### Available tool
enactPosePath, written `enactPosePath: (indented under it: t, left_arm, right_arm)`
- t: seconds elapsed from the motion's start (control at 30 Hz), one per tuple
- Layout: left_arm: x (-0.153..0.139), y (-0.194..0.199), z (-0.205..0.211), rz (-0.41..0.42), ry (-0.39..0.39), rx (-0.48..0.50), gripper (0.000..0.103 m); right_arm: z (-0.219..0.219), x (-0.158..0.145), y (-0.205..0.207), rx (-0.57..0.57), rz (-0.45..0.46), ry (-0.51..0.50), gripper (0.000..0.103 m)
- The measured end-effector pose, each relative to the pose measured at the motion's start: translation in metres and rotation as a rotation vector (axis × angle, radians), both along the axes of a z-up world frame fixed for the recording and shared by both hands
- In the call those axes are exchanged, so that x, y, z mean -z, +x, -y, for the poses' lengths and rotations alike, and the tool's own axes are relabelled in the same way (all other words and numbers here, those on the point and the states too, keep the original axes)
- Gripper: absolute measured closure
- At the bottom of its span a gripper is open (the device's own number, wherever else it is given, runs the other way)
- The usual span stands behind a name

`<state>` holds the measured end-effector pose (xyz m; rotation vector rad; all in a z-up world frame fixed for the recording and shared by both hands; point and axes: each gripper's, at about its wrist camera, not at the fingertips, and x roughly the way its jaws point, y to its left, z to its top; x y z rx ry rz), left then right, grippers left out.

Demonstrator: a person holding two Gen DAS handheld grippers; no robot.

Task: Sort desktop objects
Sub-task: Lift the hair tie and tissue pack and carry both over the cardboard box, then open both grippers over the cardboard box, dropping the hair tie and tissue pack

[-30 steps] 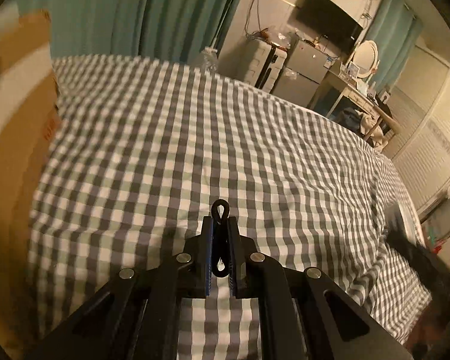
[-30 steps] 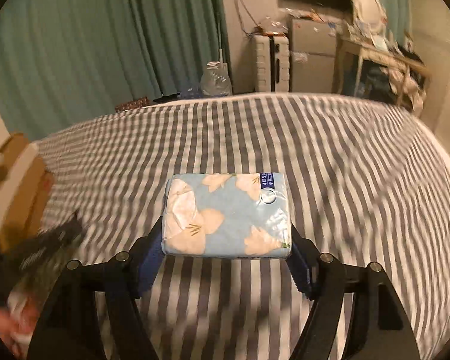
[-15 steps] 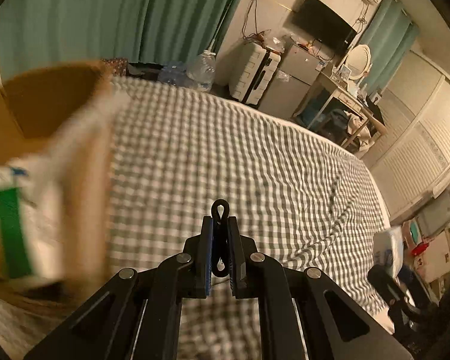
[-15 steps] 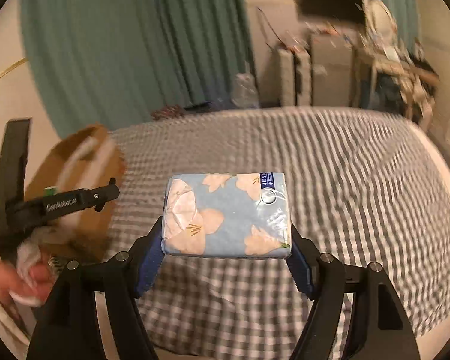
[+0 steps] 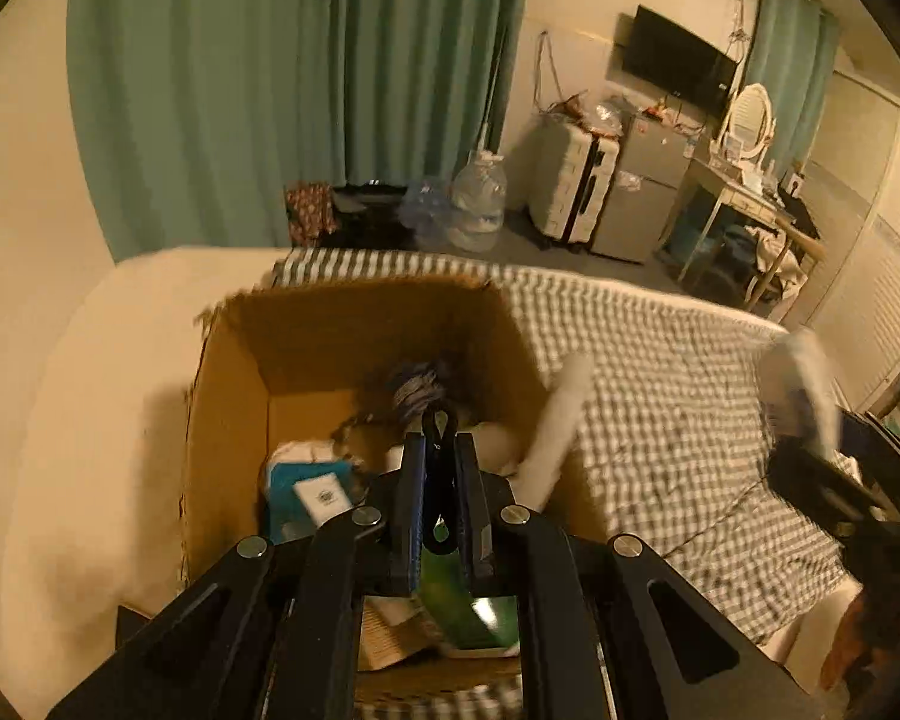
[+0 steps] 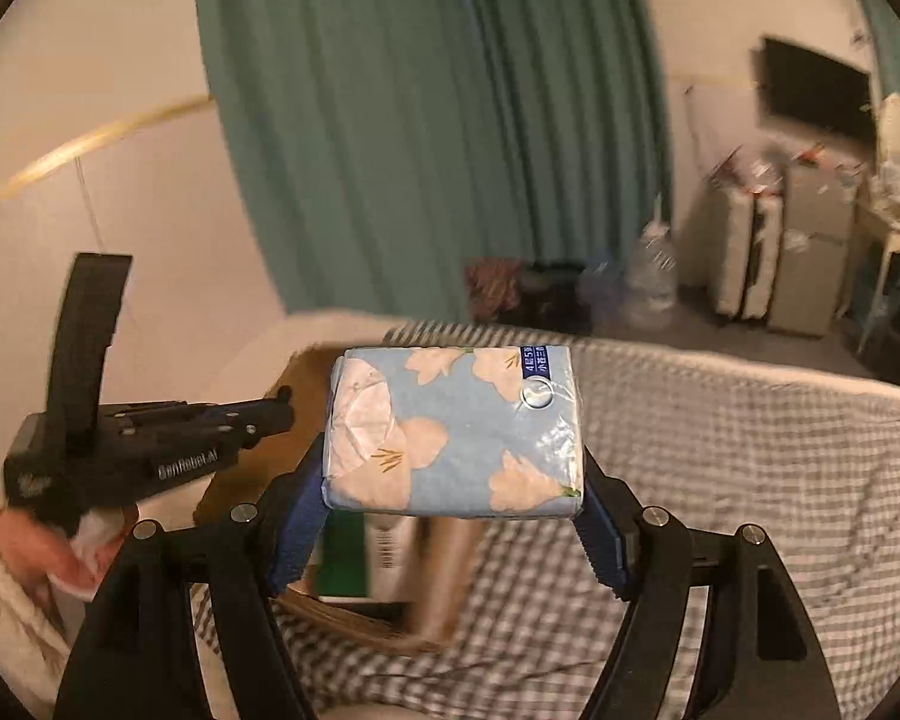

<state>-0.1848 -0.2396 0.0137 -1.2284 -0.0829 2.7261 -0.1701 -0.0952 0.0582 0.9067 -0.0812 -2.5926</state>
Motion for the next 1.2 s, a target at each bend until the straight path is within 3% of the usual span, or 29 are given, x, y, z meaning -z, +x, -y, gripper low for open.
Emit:
enactPosePath:
  t: [0.13, 0.3, 0.33, 0.4, 0.43, 0.53, 0.67, 0.73, 0.87, 1.03, 1.13, 1.2]
  left_arm:
    - [0.042, -0.015, 0.016, 0.029, -0.006, 0.0, 0.095]
    - [0.069, -0.029, 0.044, 0.064, -0.014, -0.046, 0.091]
    - [0.071, -0.031, 0.049, 0.071, -0.022, -0.054, 0.083]
    - [0.073, -0.035, 0.056, 0.08, -0.024, -0.064, 0.056]
    - [0.072, -0.034, 0.06, 0.073, -0.028, -0.078, 0.043]
    - [0.065, -0.03, 0.064, 0.018, 0.004, -0.084, 0.037]
    - [0.057, -0.025, 0.063, -0.01, 0.024, -0.078, 0.012]
    - [0.055, -0.022, 0.058, -0.01, 0.04, -0.067, 0.011]
    - [0.049, -0.008, 0.043, -0.016, 0.028, -0.029, 0.011]
    - [0.026, 0.012, 0.029, -0.043, 0.043, -0.043, 0.008]
    - [0.001, 0.031, 0.017, -0.146, 0.035, -0.086, 0.0]
    - [-0.014, 0.043, 0.011, -0.206, 0.038, -0.098, 0.0]
  right_arm:
    - [0.03, 0.044, -0.04, 0.026, 0.144, -0.039, 0.03]
    - [0.06, 0.076, -0.073, 0.065, 0.183, 0.061, 0.03]
    - [0.068, 0.079, -0.075, 0.07, 0.197, 0.056, 0.028]
    - [0.079, 0.081, -0.084, 0.091, 0.209, 0.031, 0.021]
    - [0.078, 0.078, -0.084, 0.107, 0.199, 0.022, 0.018]
    - [0.089, 0.059, -0.095, 0.045, 0.151, -0.049, 0.019]
    - [0.109, 0.036, -0.09, -0.016, 0.09, 0.01, 0.018]
    - [0.108, 0.029, -0.085, -0.012, 0.081, 0.032, 0.017]
    - [0.064, 0.009, -0.063, 0.026, 0.096, -0.024, 0.013]
    - [-0.003, -0.039, -0.018, 0.147, 0.002, 0.038, 0.0]
    - [-0.038, -0.056, 0.013, 0.154, -0.007, 0.003, 0.0]
    - [-0.061, -0.063, 0.033, 0.171, -0.027, -0.046, 0.0]
